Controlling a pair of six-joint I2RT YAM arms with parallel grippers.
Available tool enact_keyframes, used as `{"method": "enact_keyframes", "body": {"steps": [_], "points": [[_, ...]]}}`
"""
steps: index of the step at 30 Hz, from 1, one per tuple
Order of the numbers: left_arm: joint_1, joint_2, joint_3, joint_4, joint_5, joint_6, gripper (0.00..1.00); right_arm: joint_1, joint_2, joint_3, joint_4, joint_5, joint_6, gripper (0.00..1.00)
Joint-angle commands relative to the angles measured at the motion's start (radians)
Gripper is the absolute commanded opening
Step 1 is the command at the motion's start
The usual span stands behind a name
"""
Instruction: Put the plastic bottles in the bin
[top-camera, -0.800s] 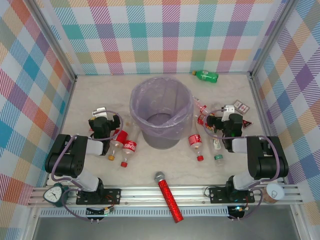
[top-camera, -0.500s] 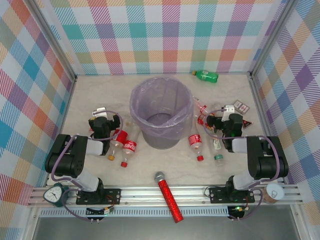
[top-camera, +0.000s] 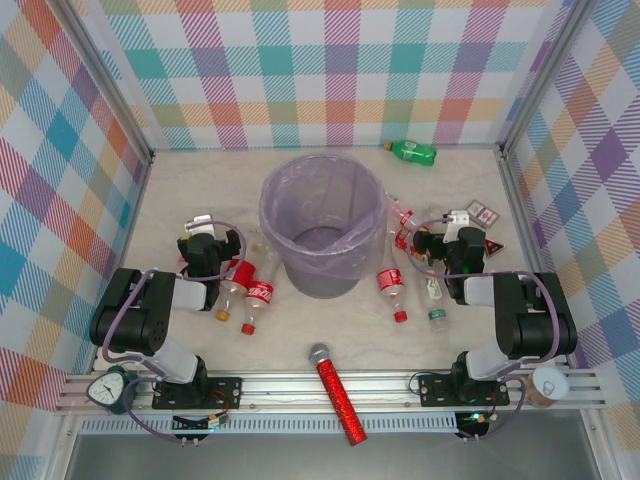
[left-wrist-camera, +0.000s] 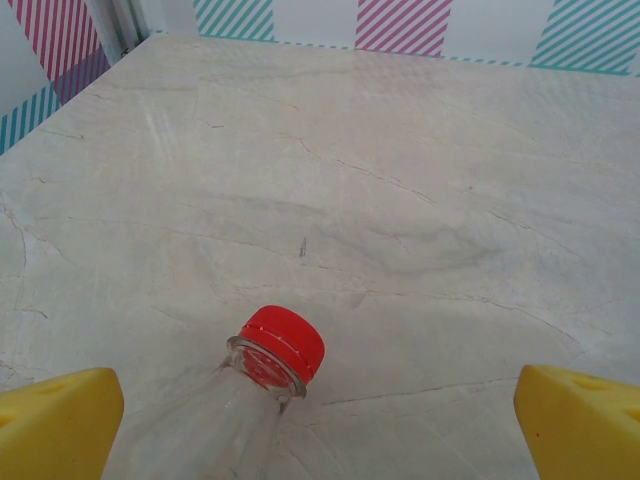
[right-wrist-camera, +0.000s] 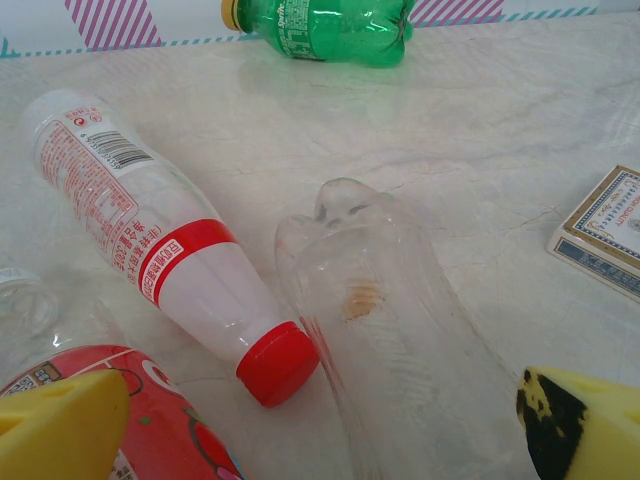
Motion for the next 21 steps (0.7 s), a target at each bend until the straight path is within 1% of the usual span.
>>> {"method": "enact_keyframes", "body": {"steps": [1, 2, 3, 4, 5, 7, 9, 11, 14, 15, 18, 19, 21], "points": [[0.004, -0.003, 0.002, -0.019, 0.024, 0.006, 1.00, -0.006, 0.009, 0.013, 0.008, -0.006, 0.006, 0.99], [0.004, -0.006, -0.002, -0.010, 0.024, 0.006, 1.00, -0.007, 0.009, 0.012, 0.010, -0.006, 0.006, 0.99], [0.000, -0.020, 0.002, -0.022, 0.000, 0.006, 1.00, -0.007, 0.007, 0.010, 0.012, -0.006, 0.006, 0.99], [0.001, -0.056, 0.023, -0.093, 0.005, 0.001, 1.00, -0.006, -0.002, 0.018, -0.009, -0.005, 0.009, 0.99], [-0.002, -0.084, 0.047, -0.163, -0.012, 0.006, 1.00, -0.006, -0.020, 0.041, -0.067, -0.006, 0.009, 0.99], [-0.002, -0.158, 0.107, -0.322, -0.022, -0.004, 1.00, -0.007, -0.070, 0.129, -0.277, -0.019, 0.002, 0.99], [-0.003, -0.214, 0.119, -0.369, -0.029, -0.003, 1.00, -0.006, -0.109, 0.186, -0.385, -0.032, -0.004, 0.99], [-0.003, -0.283, 0.135, -0.433, -0.073, -0.019, 1.00, -0.006, -0.160, 0.208, -0.440, -0.040, 0.002, 0.99], [-0.003, -0.377, 0.219, -0.642, -0.142, -0.067, 1.00, -0.006, -0.218, 0.314, -0.685, -0.005, 0.022, 0.99], [-0.001, -0.402, 0.251, -0.717, -0.156, -0.092, 1.00, -0.006, -0.221, 0.370, -0.787, 0.010, 0.016, 0.99], [-0.002, -0.447, 0.381, -0.955, -0.188, -0.195, 1.00, -0.006, -0.203, 0.520, -1.001, 0.041, -0.023, 0.99], [-0.001, -0.455, 0.427, -1.035, -0.195, -0.230, 1.00, -0.006, -0.188, 0.570, -1.066, 0.046, -0.040, 0.99], [0.000, -0.460, 0.523, -1.165, -0.164, -0.287, 1.00, -0.006, -0.146, 0.668, -1.166, 0.042, -0.076, 0.99]]}}
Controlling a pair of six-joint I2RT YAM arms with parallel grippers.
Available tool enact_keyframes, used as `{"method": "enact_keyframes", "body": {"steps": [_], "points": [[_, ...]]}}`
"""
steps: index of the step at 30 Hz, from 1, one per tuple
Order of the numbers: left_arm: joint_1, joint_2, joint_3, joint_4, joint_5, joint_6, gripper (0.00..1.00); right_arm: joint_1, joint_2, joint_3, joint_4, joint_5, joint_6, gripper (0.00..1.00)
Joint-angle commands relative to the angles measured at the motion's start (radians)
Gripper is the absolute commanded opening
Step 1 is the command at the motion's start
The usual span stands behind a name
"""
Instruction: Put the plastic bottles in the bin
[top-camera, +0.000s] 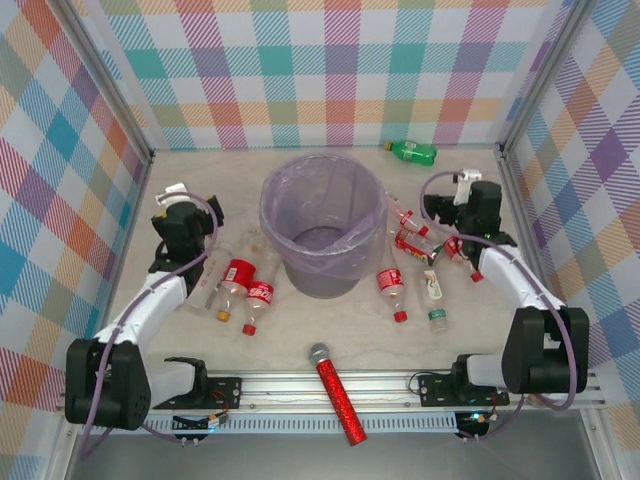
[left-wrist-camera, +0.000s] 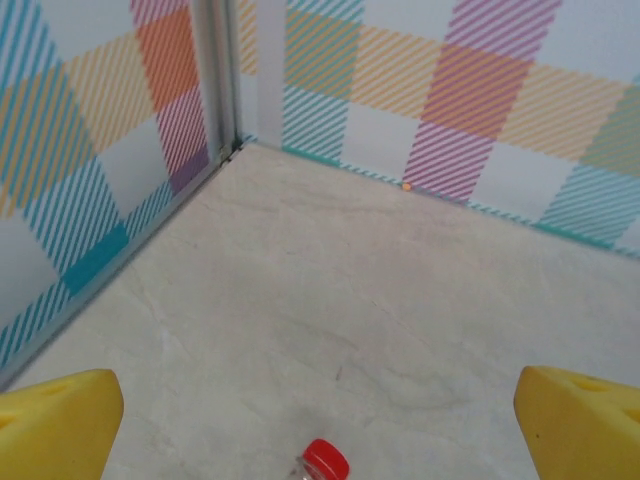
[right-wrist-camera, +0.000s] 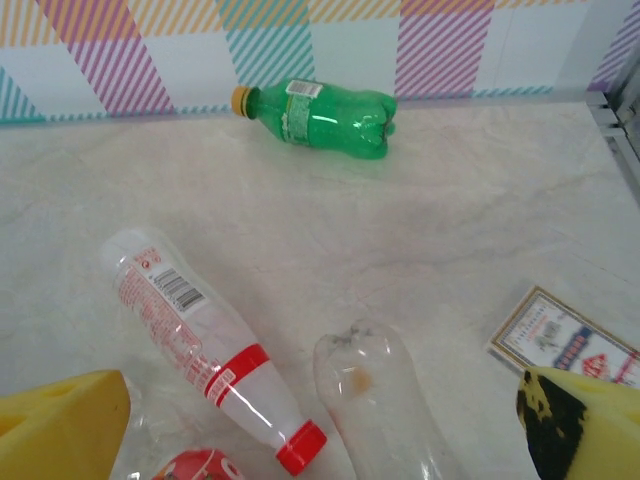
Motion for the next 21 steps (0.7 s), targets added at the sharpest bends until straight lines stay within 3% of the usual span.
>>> {"method": "enact_keyframes", "body": {"steps": [1, 9, 13, 18, 21], "points": [[0.001, -0.021, 0.156, -0.368, 0.020, -0.138, 1.00, -0.006, 0.070, 0.156, -0.320, 0.011, -0.072, 0.99], [-0.018, 0.095, 0.463, -0.518, 0.517, -0.242, 0.99, -0.008, 0.426, 0.626, -0.547, -0.066, -0.063, 0.99], [-0.049, 0.112, 0.521, -0.581, 0.575, -0.237, 0.99, -0.011, 0.619, 0.847, -0.564, -0.107, -0.131, 0.99], [-0.062, 0.051, 0.459, -0.570, 0.587, -0.254, 0.99, -0.029, 0.964, 1.332, -0.729, -0.141, -0.145, 0.99], [-0.068, 0.029, 0.432, -0.565, 0.585, -0.275, 0.99, -0.041, 1.116, 1.539, -0.749, -0.181, -0.099, 0.99]]}}
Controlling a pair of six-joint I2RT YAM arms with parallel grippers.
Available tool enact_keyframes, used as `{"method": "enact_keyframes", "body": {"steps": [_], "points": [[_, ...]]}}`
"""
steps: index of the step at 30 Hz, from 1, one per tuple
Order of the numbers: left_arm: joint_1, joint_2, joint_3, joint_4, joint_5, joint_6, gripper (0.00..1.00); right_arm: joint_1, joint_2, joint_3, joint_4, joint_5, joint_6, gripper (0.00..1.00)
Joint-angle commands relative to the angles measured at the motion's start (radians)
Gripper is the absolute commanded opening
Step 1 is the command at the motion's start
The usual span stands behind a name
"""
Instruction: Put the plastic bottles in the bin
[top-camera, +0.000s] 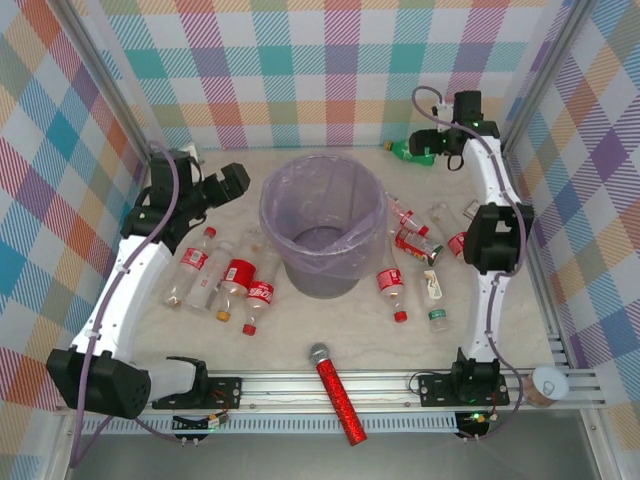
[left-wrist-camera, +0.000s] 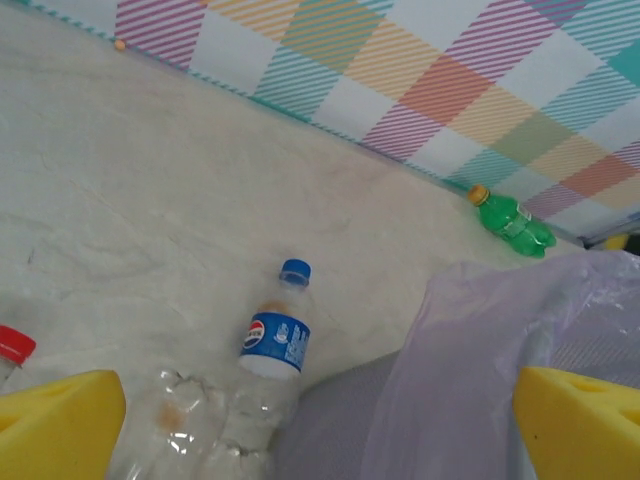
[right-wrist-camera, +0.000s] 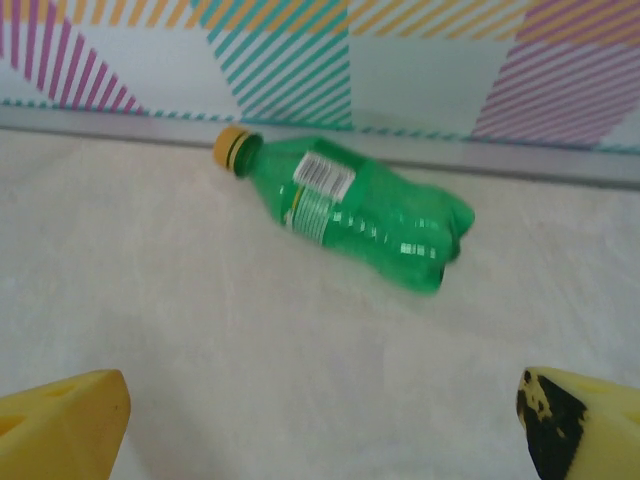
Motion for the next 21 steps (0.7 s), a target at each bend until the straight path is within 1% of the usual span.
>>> {"method": "enact_keyframes", "body": {"steps": [1, 7, 10, 15, 21], "points": [[-0.011, -0.054, -0.034, -0.019, 0.036, -0.044, 0.99, -0.024, 0.107, 0.156, -0.080, -0.065, 0.067, 0.99], [-0.016, -0.114, -0.114, 0.013, 0.006, -0.096, 1.00, -0.045, 0.164, 0.157, 0.062, -0.148, 0.263, 0.99], [-0.016, -0.132, -0.120, 0.007, -0.005, -0.100, 1.00, -0.046, 0.195, 0.165, 0.111, -0.163, 0.297, 0.99], [-0.017, -0.154, -0.132, 0.002, -0.023, -0.106, 1.00, -0.052, 0.251, 0.201, 0.137, -0.163, 0.341, 0.99], [-0.017, -0.153, -0.148, 0.018, -0.027, -0.120, 1.00, -0.063, 0.328, 0.264, 0.150, -0.223, 0.409, 0.99]]}}
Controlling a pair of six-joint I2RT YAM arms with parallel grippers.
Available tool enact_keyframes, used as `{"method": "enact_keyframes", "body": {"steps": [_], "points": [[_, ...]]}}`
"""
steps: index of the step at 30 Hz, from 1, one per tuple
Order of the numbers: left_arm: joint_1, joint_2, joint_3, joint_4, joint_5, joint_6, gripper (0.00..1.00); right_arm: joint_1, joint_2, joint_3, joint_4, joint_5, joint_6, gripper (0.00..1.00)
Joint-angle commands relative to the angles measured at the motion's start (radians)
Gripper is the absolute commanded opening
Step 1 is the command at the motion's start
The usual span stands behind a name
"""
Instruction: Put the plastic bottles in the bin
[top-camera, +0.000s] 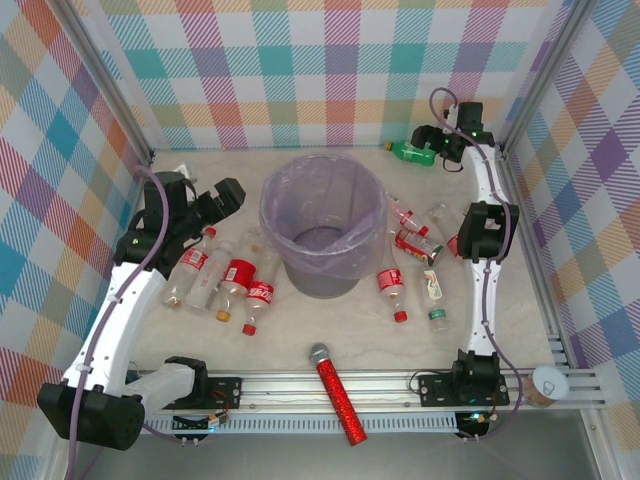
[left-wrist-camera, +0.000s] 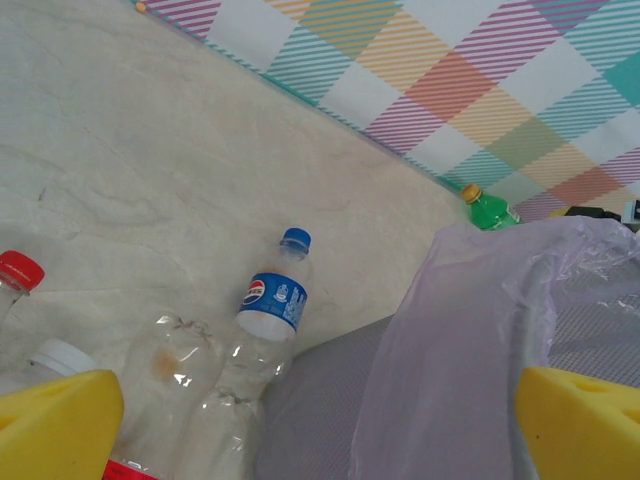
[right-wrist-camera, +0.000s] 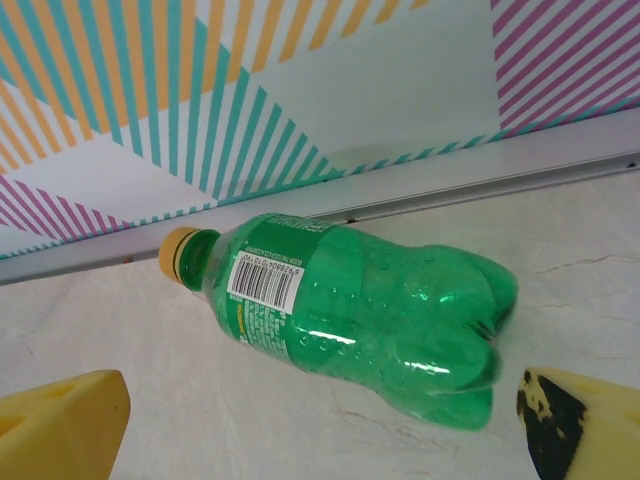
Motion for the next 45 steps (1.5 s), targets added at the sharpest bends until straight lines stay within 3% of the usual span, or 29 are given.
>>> {"method": "enact_keyframes", "body": {"steps": [1, 13, 24, 30, 33, 37, 40, 45], "points": [[-0.010, -0.008, -0.016, 0.023, -0.007, -0.020, 1.00, -0.007, 0.041, 0.043, 0.030, -0.063, 0.061, 0.99], [-0.009, 0.008, -0.036, 0.057, -0.005, -0.046, 1.00, 0.002, 0.034, 0.022, -0.054, -0.068, 0.039, 1.00], [-0.009, 0.015, -0.035, 0.058, -0.009, -0.050, 1.00, 0.060, 0.006, 0.010, -0.074, -0.101, -0.082, 1.00], [-0.009, 0.026, -0.037, 0.063, -0.008, -0.052, 1.00, 0.118, -0.068, -0.066, -0.153, -0.144, -0.167, 1.00], [-0.009, 0.027, -0.036, 0.064, -0.013, -0.050, 1.00, 0.148, -0.167, -0.195, -0.172, -0.174, -0.226, 1.00], [-0.010, 0.041, -0.024, 0.059, -0.013, -0.039, 1.00, 0.160, -0.283, -0.341, -0.122, -0.034, -0.266, 1.00], [-0.009, 0.054, -0.019, 0.063, -0.011, -0.036, 1.00, 0.160, -0.240, -0.257, -0.190, 0.163, -0.271, 1.00], [-0.009, 0.066, -0.020, 0.072, -0.015, -0.036, 1.00, 0.161, -0.105, -0.080, -0.209, 0.192, -0.302, 1.00]]}}
